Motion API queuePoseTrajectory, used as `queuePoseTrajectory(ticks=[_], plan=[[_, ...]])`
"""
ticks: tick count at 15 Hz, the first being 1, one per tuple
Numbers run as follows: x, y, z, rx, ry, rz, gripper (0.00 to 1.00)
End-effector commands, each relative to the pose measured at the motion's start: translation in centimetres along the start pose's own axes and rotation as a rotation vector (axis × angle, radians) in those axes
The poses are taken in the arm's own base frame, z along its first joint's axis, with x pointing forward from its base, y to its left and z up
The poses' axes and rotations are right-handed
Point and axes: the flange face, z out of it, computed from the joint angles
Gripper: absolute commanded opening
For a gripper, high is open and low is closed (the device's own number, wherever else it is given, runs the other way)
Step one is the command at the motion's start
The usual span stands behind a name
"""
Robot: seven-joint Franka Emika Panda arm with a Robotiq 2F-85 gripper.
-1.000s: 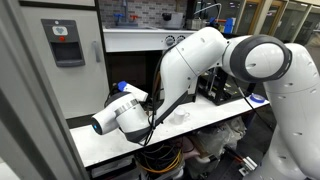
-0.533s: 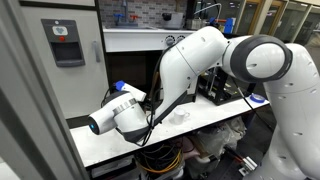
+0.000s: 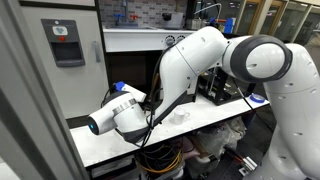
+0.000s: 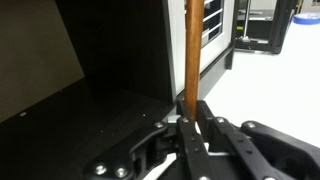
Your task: Use the wooden spoon to mix in the bowl
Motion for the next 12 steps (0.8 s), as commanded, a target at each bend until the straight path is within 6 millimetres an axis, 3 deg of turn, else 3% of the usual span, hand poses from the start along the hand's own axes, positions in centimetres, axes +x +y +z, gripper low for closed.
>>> queuePoseTrajectory(ticks=[1,12], plan=[[0.1,-0.4,0.5,0.011,-0.001,-0.008,0.03],[-0.4,-2.4,1.9,0.045,-0.071,-0.038,0.03]])
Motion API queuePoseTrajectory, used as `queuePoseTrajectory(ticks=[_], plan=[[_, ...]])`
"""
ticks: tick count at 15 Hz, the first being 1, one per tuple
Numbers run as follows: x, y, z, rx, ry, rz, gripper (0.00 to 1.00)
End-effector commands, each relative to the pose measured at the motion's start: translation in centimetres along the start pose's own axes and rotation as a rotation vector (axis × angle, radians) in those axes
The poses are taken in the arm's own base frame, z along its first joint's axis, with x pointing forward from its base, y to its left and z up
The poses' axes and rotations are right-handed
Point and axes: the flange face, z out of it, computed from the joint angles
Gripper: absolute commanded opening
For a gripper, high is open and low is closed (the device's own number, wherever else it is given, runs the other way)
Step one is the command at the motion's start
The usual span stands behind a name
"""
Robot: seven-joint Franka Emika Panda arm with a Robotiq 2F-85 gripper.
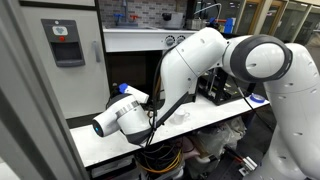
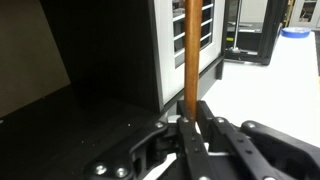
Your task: Use the wooden spoon to mix in the bowl
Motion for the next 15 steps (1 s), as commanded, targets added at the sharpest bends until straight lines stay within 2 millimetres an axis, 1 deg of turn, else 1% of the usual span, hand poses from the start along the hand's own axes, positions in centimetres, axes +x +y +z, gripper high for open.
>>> queuePoseTrajectory(ticks=[1,6,8,11,15], plan=[[-0.9,-1.3,0.7,0.020,-0.031,-0.012,0.03],[-1.3,-1.9,1.0,0.041,-0.064,-0.014,0.03],[-2.0,-1.7,0.9,0.050,-0.061,0.002,0.03],[-4.2,-1.1,0.6,0.068,-0.033,0.049,0.03],[-8.0,-0.6,0.3,0.096,0.001,0.119,0.03]])
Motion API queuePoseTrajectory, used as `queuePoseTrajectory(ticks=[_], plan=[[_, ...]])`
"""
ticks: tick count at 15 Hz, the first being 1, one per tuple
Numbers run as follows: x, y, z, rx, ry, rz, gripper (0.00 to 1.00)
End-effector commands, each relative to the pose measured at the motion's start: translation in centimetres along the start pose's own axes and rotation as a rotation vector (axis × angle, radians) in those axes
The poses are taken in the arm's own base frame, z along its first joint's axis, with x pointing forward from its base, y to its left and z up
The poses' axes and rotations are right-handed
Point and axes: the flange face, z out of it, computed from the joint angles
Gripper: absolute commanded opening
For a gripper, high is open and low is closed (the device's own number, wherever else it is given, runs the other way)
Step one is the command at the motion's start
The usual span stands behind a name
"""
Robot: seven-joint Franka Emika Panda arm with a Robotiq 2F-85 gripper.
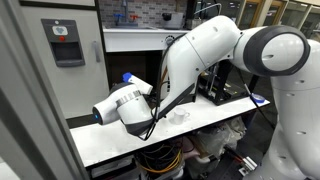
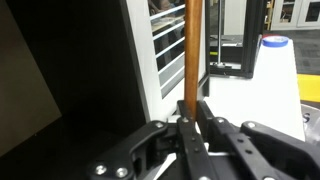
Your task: Use the wooden spoon to mix in the bowl
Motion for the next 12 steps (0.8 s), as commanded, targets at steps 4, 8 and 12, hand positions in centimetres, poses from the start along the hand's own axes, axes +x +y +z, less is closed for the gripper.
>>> queuePoseTrajectory(ticks=[4,8,12], plan=[[-6.6,0.2,-0.1,0.058,0.074,0.097,0.03],[-9.6,-0.4,-1.0,0.083,0.148,0.133,0.03],[-12.5,-1.5,-2.1,0.111,0.231,0.164,0.03]])
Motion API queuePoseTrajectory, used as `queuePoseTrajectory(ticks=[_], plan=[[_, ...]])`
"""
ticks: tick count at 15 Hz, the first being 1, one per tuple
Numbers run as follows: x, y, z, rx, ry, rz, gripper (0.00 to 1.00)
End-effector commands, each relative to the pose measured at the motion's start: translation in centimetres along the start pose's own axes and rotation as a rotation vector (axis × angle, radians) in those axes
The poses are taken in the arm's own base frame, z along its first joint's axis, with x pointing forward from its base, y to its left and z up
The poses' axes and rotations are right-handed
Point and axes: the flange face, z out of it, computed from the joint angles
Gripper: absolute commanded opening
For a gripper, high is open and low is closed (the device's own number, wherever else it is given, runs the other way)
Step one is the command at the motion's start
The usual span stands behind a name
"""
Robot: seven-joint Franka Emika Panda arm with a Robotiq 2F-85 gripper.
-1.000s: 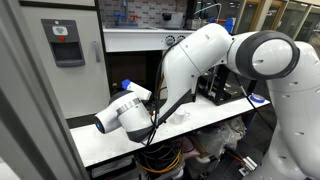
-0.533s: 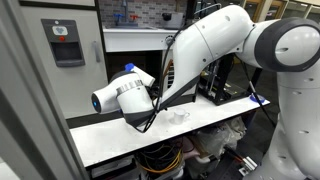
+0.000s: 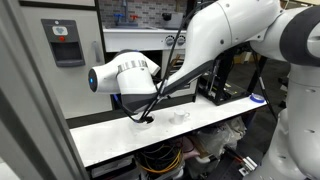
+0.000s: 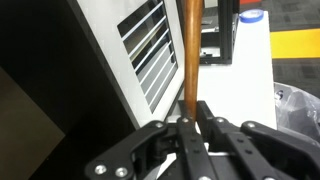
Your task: Use the wooden spoon to mix in the bowl
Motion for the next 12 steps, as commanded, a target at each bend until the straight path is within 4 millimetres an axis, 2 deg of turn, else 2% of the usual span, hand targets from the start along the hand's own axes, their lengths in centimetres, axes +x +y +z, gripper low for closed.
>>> queuePoseTrajectory(ticks=[1,7,9,12], plan=[[-2.9,-0.9,-0.8,0.023,0.089,0.028,0.03],[-7.0,-1.9,-2.7,0.117,0.297,0.216,0.03],[-7.7,-2.0,-3.1,0.155,0.373,0.294,0.03],[-7.5,-2.0,-3.5,0.206,0.494,0.410,0.03]])
